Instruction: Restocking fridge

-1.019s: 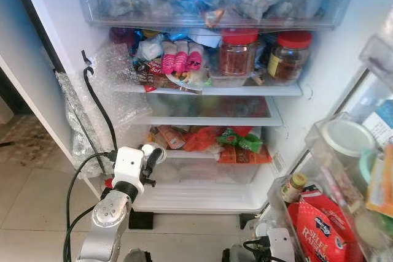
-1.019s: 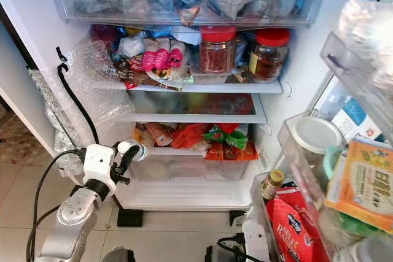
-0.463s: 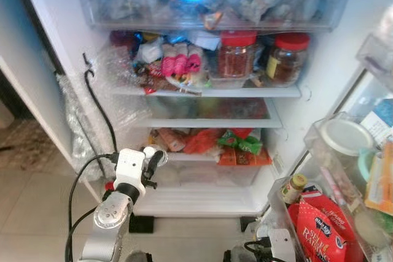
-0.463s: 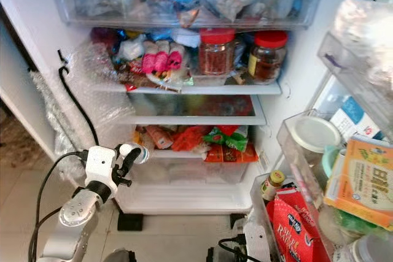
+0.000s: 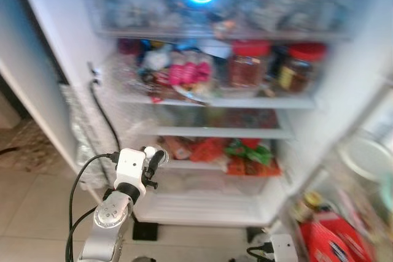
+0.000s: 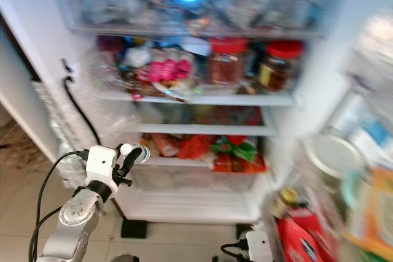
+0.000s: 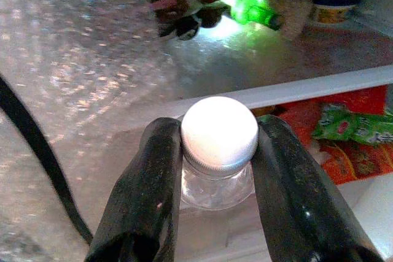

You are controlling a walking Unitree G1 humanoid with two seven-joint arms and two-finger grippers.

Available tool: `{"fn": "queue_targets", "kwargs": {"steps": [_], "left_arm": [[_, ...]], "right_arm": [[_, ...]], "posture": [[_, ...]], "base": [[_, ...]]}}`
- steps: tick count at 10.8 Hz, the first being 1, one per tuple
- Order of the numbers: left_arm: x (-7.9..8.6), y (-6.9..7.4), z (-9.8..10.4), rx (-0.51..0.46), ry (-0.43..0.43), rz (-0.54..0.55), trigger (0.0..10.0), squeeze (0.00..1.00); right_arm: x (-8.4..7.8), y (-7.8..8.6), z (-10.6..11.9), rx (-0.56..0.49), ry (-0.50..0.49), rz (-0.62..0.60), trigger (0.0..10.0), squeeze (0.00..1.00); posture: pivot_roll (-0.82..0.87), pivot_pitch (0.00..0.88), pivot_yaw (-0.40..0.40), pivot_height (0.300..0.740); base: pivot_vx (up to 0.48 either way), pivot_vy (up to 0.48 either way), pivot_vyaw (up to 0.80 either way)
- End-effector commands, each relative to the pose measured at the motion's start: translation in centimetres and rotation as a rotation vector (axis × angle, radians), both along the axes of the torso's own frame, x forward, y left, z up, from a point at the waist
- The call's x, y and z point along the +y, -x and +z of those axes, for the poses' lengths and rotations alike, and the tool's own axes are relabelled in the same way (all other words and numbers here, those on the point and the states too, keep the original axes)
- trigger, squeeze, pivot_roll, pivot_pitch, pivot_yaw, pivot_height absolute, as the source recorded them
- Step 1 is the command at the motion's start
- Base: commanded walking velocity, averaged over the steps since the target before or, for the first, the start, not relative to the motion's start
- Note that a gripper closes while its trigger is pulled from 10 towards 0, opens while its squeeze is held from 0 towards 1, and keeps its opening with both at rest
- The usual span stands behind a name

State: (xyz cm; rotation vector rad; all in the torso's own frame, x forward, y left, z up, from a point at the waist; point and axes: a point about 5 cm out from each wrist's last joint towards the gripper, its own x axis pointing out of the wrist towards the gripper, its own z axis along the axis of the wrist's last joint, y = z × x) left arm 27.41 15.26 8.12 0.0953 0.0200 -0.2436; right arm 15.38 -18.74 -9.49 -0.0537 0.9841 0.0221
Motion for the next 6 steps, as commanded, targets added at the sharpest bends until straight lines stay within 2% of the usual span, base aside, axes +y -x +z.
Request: {"fn": "queue_targets", "kwargs": {"steps": [1,6], "left_arm": [[-0.11,-0.18,0.48,-0.026,-0.004,-0.009,10.0,0.00],[-0.17,-0.16,0.50,-0.026,-0.002,-0.011,10.0,0.00]], "right_arm": [[0.41,1.10,-0.51,0.046,-0.022,0.000,10.0,0.00],[0.33,1.10,-0.51,0.048,-0.023,0.002,10.0,0.00]], "posture": [[-0.10,0.034,0.000,0.651],[-0.09,0.036,-0.001,0.651]], "base": [[0.322,0.000,0.00],[0.322,0.000,0.00]]}}
